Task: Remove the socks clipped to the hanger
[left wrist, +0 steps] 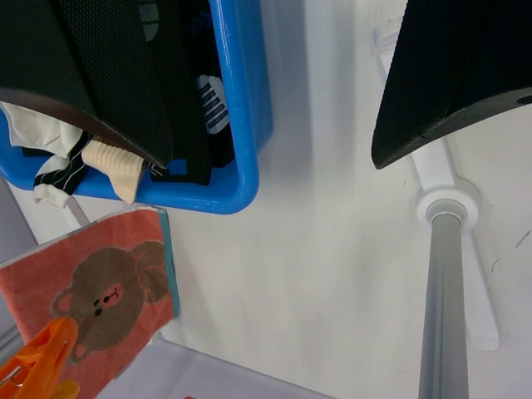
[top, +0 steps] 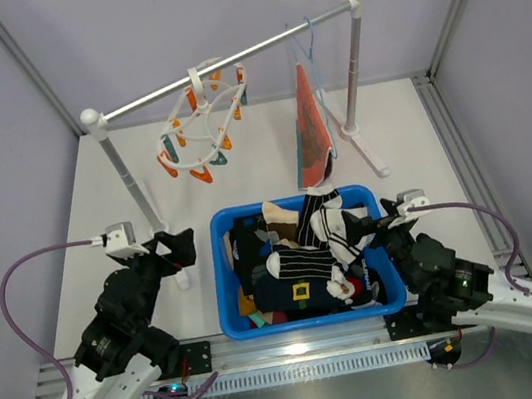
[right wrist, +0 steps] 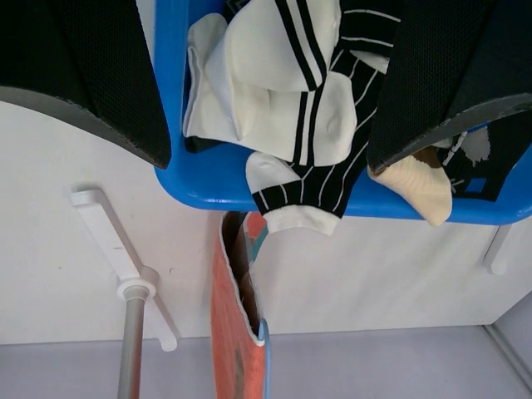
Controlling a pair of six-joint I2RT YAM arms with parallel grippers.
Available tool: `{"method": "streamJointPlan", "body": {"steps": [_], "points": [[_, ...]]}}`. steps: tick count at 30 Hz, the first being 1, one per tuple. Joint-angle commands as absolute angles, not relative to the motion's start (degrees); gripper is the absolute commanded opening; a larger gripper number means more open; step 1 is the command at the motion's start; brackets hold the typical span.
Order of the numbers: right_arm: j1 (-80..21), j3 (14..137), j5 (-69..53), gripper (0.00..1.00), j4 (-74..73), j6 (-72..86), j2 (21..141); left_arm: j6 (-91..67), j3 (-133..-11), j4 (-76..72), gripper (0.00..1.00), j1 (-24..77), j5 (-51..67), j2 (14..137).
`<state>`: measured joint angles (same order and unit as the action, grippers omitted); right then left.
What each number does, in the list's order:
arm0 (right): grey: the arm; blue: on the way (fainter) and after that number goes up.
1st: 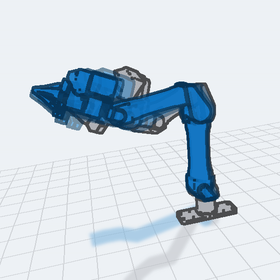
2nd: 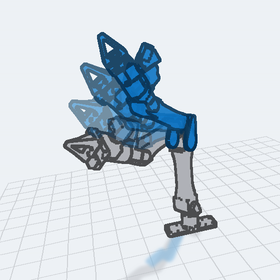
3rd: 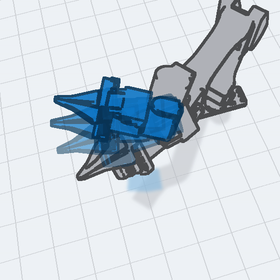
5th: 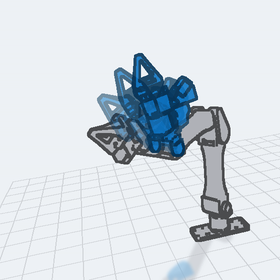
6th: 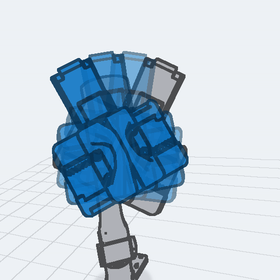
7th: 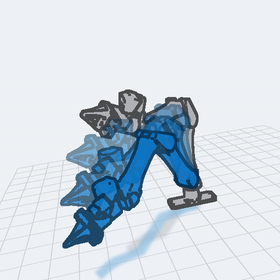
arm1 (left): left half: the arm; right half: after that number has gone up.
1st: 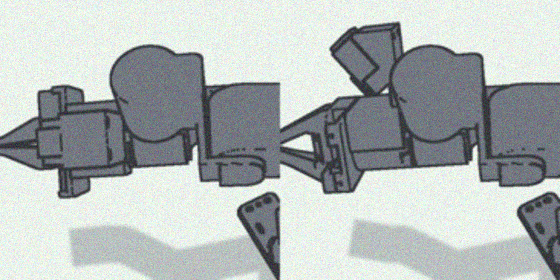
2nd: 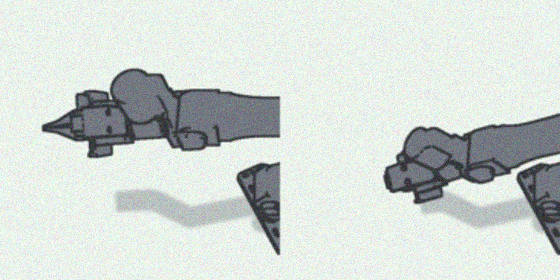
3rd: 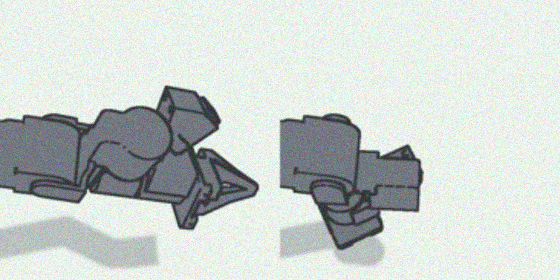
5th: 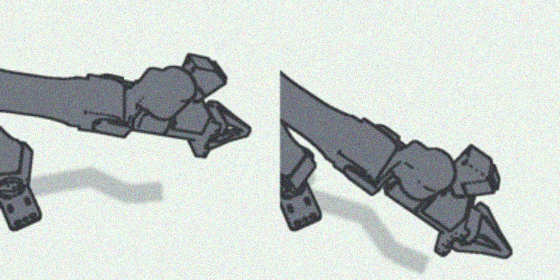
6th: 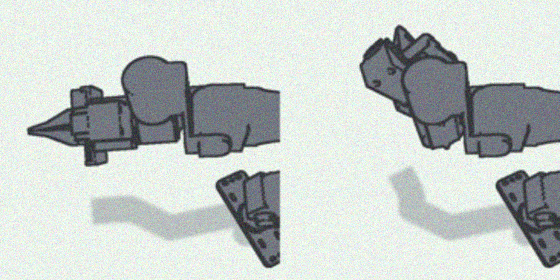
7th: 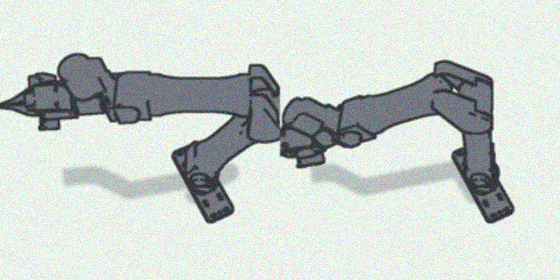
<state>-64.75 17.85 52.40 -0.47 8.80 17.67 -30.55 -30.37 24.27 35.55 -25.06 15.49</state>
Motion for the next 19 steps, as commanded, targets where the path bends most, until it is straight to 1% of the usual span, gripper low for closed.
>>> {"method": "streamJointPlan", "body": {"steps": [1, 6, 14, 19], "points": [[-63.5, 18.7, 54.1, 1.00, 6.1, 6.1, 20.0, -29.4, -30.1, 22.6, 1.00, 35.7, -25.7, 15.4], [-61.1, 19.9, 53.0, 1.00, 5.7, 7.4, 24.2, -29.6, -30.1, 22.5, 1.00, 35.9, -25.5, 16.3], [-58.3, 19.0, 49.5, 1.00, 4.5, 8.5, 20.9, -29.5, -30.6, 22.9, 1.00, 35.9, -25.7, 17.3], [-58.0, 19.1, 49.1, 1.00, 4.5, 8.5, 21.5, -29.5, -30.6, 23.0, 1.00, 36.0, -25.8, 16.4]]}}
